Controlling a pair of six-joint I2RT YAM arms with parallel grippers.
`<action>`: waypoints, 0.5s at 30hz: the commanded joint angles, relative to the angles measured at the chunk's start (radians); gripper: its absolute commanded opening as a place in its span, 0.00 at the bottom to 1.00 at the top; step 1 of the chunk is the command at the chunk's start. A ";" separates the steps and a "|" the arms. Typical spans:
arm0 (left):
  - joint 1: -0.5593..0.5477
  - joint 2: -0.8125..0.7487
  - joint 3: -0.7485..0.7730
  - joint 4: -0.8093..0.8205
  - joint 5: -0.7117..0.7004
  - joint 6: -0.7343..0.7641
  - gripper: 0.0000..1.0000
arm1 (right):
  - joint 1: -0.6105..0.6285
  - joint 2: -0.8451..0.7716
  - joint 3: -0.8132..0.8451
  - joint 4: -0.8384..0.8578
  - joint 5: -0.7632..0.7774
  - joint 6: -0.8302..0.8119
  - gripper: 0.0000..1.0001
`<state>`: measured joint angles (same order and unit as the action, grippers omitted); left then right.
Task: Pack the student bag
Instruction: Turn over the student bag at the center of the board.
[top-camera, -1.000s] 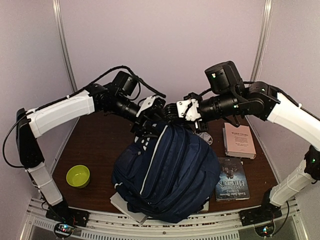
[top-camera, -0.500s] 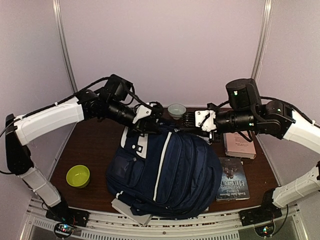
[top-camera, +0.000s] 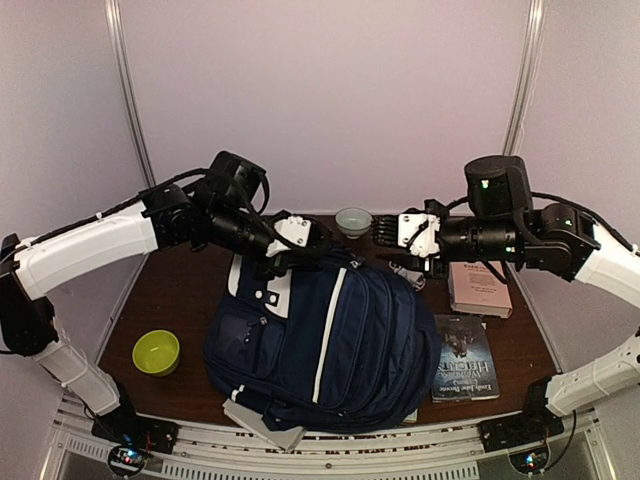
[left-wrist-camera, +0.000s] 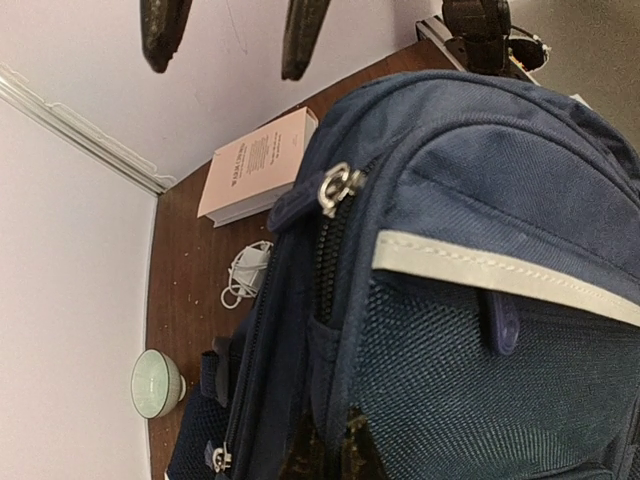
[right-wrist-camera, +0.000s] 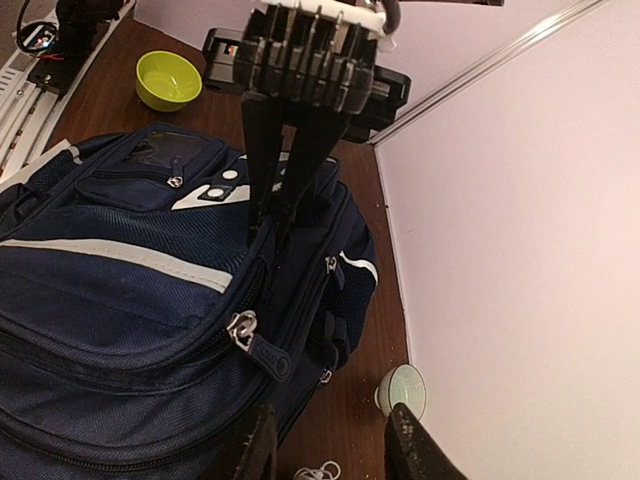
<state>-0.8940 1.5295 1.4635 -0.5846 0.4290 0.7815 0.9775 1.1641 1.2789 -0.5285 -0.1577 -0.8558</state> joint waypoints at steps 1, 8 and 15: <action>-0.011 -0.058 0.009 0.092 0.002 0.028 0.00 | 0.007 0.039 0.041 0.002 -0.051 -0.001 0.37; -0.017 -0.070 0.008 0.095 0.004 0.022 0.00 | 0.007 0.113 0.096 -0.044 -0.076 -0.021 0.34; -0.020 -0.083 0.004 0.099 0.001 0.022 0.00 | 0.005 0.143 0.104 -0.085 -0.081 -0.041 0.36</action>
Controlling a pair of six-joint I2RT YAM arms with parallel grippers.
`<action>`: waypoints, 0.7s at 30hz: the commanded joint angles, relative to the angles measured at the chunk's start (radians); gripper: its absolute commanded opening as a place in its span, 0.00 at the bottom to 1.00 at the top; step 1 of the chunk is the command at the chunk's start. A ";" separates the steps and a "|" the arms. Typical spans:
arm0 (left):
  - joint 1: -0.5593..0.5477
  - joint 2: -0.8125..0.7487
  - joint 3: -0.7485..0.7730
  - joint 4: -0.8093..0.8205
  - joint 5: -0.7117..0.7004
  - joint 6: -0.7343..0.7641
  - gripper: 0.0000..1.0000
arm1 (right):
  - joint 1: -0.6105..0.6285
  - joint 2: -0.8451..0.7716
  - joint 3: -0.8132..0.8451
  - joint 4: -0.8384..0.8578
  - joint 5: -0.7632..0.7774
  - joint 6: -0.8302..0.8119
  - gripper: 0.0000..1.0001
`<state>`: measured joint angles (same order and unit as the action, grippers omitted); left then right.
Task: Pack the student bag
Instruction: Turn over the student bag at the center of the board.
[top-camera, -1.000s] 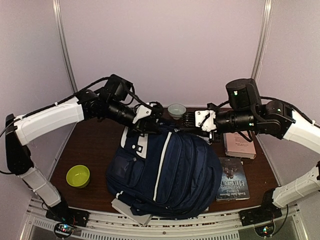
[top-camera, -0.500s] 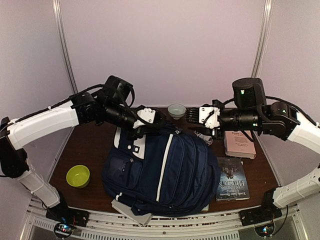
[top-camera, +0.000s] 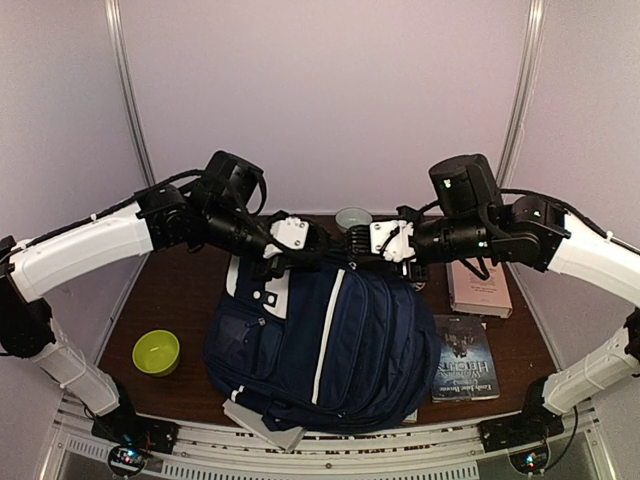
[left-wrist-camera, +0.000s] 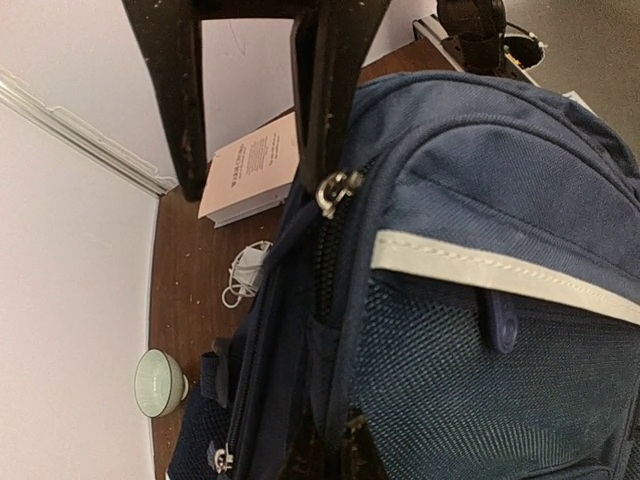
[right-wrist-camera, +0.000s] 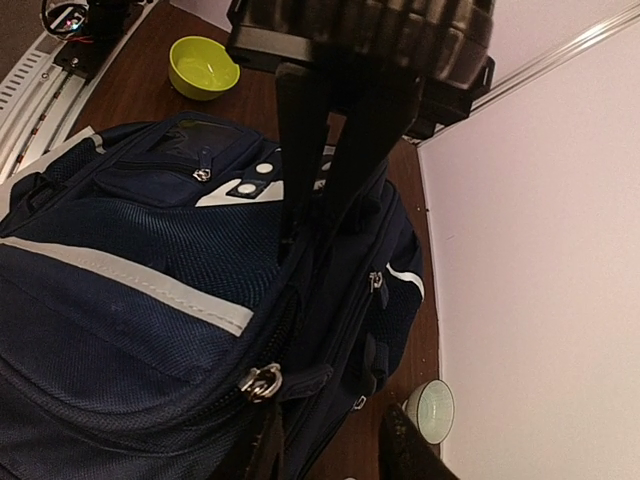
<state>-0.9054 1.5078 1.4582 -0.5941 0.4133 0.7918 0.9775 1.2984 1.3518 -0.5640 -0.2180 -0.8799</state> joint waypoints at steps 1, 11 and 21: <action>-0.009 -0.063 0.009 0.108 0.015 0.012 0.00 | 0.005 0.011 0.034 -0.064 -0.024 -0.022 0.37; -0.009 -0.072 0.007 0.108 0.009 0.015 0.00 | 0.019 0.029 0.074 -0.207 -0.071 -0.050 0.40; -0.042 -0.088 0.006 0.125 0.028 0.037 0.00 | 0.054 0.023 0.005 0.083 -0.017 -0.072 0.28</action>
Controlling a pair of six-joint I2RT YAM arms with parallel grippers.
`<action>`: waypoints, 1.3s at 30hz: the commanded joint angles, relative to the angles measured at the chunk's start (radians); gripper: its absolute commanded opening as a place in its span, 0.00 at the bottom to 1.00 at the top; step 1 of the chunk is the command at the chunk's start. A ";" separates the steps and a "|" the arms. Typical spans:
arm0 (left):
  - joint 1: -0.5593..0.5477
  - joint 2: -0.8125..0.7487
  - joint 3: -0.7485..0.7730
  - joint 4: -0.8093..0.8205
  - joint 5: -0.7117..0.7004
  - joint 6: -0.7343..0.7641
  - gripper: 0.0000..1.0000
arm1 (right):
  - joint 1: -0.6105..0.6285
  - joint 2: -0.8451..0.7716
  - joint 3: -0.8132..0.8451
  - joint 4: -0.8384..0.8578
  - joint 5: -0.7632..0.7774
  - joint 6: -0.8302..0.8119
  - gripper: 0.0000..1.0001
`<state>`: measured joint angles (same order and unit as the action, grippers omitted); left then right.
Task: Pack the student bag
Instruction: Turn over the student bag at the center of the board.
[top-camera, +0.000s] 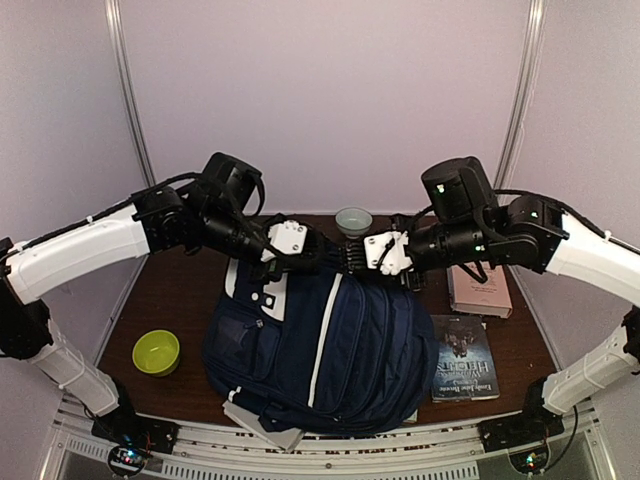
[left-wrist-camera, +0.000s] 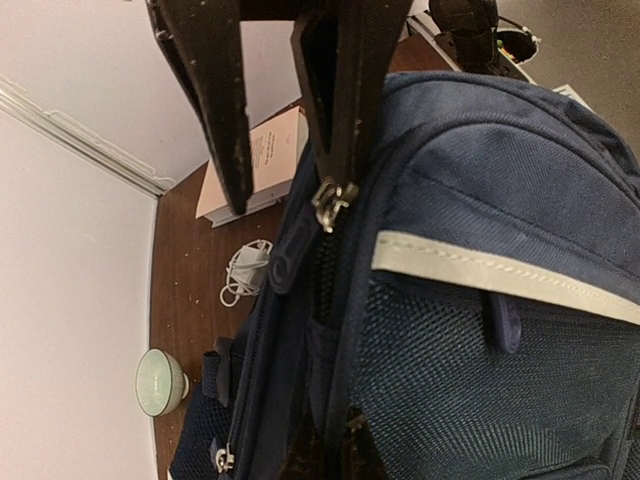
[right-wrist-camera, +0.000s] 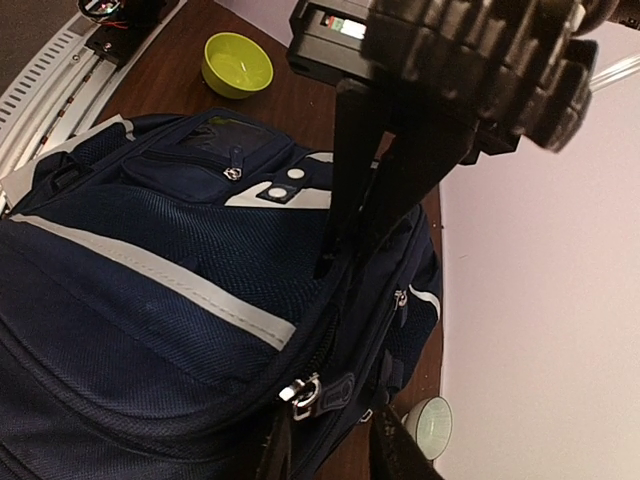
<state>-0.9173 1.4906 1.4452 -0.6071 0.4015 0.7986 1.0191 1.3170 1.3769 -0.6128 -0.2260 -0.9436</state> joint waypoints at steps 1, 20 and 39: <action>-0.034 -0.075 0.015 0.145 0.039 0.034 0.00 | 0.013 0.009 -0.017 0.141 -0.010 -0.010 0.28; -0.130 -0.252 -0.176 0.997 -1.030 0.644 0.00 | -0.018 -0.229 -0.095 0.339 0.116 0.333 0.40; -0.357 -0.054 -0.538 0.954 -1.316 0.405 0.00 | 0.008 -0.145 -0.273 0.486 0.032 0.985 0.35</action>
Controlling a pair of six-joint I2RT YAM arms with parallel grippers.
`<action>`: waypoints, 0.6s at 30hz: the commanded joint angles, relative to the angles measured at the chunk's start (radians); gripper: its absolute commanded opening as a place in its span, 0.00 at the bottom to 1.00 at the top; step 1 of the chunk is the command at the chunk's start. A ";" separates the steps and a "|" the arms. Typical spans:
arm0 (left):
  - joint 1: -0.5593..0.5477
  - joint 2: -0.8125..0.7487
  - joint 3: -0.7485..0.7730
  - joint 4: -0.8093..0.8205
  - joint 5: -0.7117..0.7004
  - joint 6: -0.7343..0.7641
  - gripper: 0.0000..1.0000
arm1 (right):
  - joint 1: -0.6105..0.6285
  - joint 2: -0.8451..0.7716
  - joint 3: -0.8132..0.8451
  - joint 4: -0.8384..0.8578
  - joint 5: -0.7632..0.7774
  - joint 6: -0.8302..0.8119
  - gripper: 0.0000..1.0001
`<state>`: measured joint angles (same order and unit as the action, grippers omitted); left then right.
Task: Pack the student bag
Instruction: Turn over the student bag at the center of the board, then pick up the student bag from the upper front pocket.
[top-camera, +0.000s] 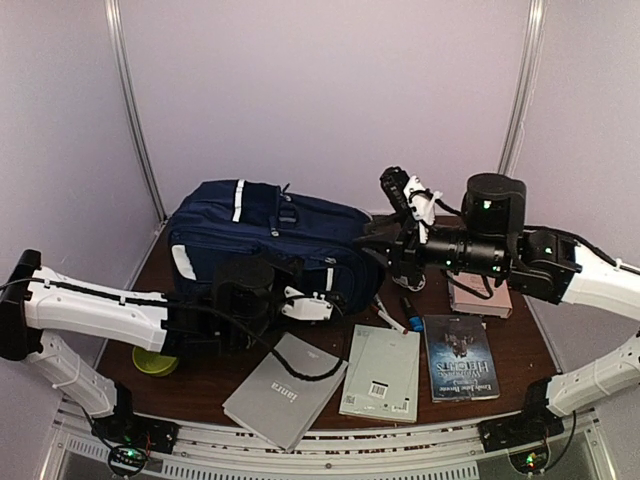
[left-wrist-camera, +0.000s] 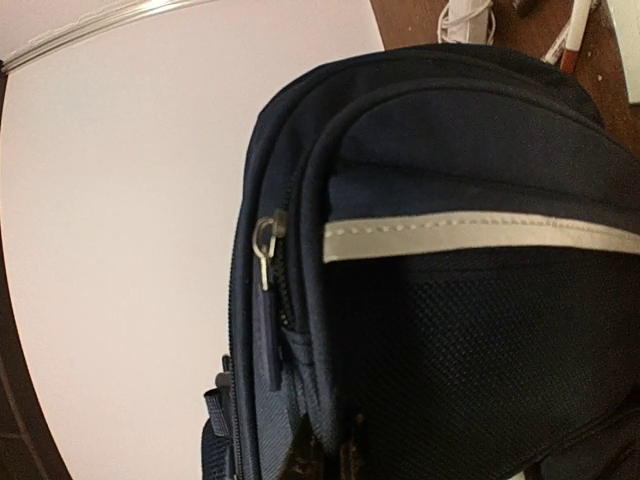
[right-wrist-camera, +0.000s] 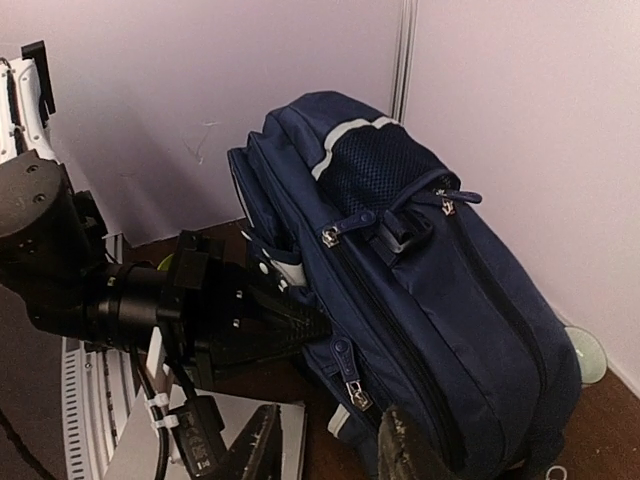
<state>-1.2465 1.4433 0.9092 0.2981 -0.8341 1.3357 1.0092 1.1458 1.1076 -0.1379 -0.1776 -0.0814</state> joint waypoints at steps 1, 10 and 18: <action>-0.035 -0.007 -0.005 0.041 -0.078 -0.156 0.00 | 0.029 0.038 0.007 -0.009 0.005 0.106 0.34; -0.068 -0.022 -0.009 0.009 -0.072 -0.234 0.00 | 0.082 0.217 0.191 -0.186 0.151 -0.012 0.33; -0.087 -0.074 -0.016 -0.032 -0.021 -0.332 0.00 | 0.085 0.335 0.276 -0.224 0.189 -0.038 0.27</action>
<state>-1.3212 1.4265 0.9005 0.2584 -0.8864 1.1023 1.0889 1.4567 1.3491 -0.3302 -0.0387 -0.0948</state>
